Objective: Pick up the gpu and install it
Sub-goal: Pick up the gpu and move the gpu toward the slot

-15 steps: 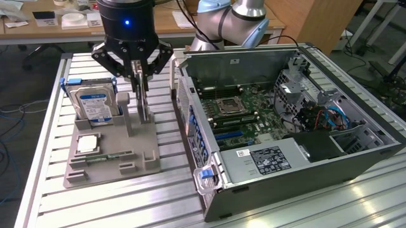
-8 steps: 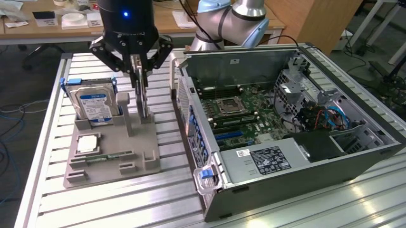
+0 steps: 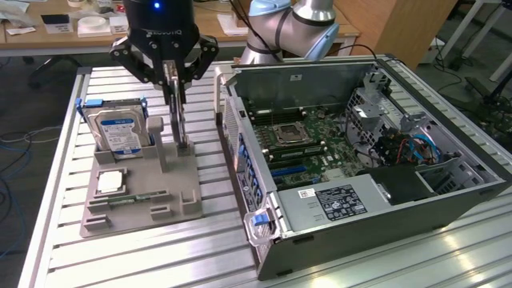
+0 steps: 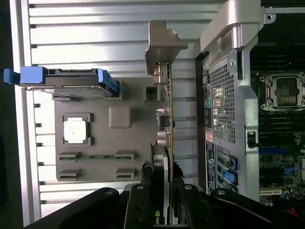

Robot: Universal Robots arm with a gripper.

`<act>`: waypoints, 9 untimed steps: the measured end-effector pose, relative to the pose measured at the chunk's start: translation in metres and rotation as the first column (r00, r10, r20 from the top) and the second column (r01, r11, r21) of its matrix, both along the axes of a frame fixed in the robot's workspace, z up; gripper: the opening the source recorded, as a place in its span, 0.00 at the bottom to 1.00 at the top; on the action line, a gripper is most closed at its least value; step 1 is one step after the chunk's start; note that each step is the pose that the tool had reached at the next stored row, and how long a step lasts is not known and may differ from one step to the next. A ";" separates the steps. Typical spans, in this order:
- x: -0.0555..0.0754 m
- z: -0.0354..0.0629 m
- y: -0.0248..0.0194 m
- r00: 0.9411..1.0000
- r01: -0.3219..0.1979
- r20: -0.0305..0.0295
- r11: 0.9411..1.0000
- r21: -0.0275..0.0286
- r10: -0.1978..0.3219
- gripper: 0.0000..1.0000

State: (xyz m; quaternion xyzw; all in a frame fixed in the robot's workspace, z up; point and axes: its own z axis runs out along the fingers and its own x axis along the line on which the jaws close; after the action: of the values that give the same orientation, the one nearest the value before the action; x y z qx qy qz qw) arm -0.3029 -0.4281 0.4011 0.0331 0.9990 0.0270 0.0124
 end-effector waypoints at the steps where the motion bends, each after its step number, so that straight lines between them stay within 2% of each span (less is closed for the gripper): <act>1: 0.000 0.0011 0.0000 1.000 0.000 0.000 1.000 0.000 0.000 0.27; 9: 0.000 0.0023 0.0000 1.000 0.000 0.000 1.000 0.000 0.000 0.27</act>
State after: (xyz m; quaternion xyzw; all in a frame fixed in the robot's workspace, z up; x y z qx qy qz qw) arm -0.3029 -0.4281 0.4034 0.0331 0.9990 0.0270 0.0124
